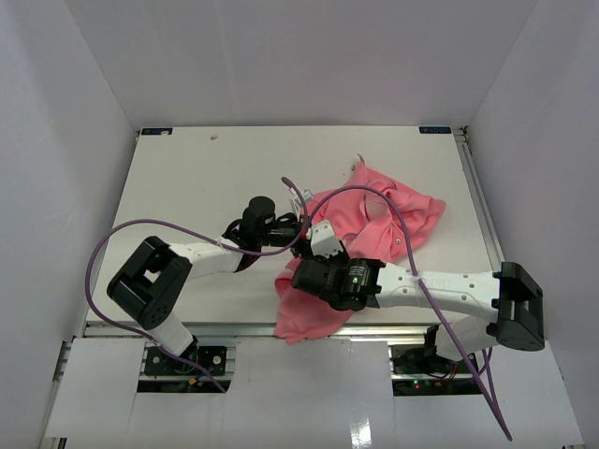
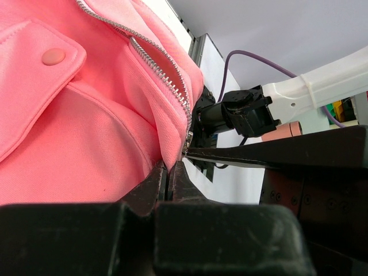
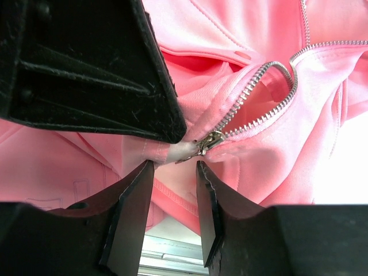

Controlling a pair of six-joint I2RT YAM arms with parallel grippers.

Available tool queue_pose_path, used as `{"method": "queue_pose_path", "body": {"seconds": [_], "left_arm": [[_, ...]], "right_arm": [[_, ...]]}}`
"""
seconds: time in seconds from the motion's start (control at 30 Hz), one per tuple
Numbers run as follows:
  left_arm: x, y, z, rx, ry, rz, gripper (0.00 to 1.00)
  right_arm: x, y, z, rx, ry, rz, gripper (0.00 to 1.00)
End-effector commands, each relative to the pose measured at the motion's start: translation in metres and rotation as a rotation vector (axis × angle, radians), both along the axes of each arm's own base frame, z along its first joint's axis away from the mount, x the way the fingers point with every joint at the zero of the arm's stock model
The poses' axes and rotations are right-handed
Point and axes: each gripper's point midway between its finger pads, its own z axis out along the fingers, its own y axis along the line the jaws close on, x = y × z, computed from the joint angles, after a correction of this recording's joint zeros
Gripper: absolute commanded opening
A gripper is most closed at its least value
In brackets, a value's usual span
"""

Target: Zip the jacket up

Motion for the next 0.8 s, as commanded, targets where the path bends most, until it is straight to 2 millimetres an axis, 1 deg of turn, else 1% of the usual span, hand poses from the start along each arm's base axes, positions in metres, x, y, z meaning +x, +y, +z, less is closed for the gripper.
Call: {"method": "queue_pose_path", "body": {"seconds": [0.0, 0.1, 0.2, 0.5, 0.77], "left_arm": [[0.0005, -0.0009, 0.0059, -0.009, -0.022, -0.001, 0.0], [0.0001, -0.001, 0.0062, -0.009, -0.022, -0.001, 0.0], [0.0004, -0.0012, 0.0062, -0.009, -0.022, -0.001, 0.0], [0.0003, -0.0011, 0.0053, -0.008, -0.022, -0.002, 0.0], [-0.0003, 0.0, 0.0067, -0.011, -0.024, -0.002, 0.0]], "right_arm": [[0.0055, 0.0006, 0.0191, 0.051, -0.059, -0.049, 0.42], [0.0057, 0.0002, 0.0136, 0.038, -0.057, -0.055, 0.41], [0.0062, -0.0015, 0.0121, 0.029, -0.063, -0.069, 0.4], [0.0085, -0.0062, 0.0121, 0.008, -0.078, -0.098, 0.32], [0.0123, -0.004, 0.012, -0.012, -0.099, -0.106, 0.31]]}}
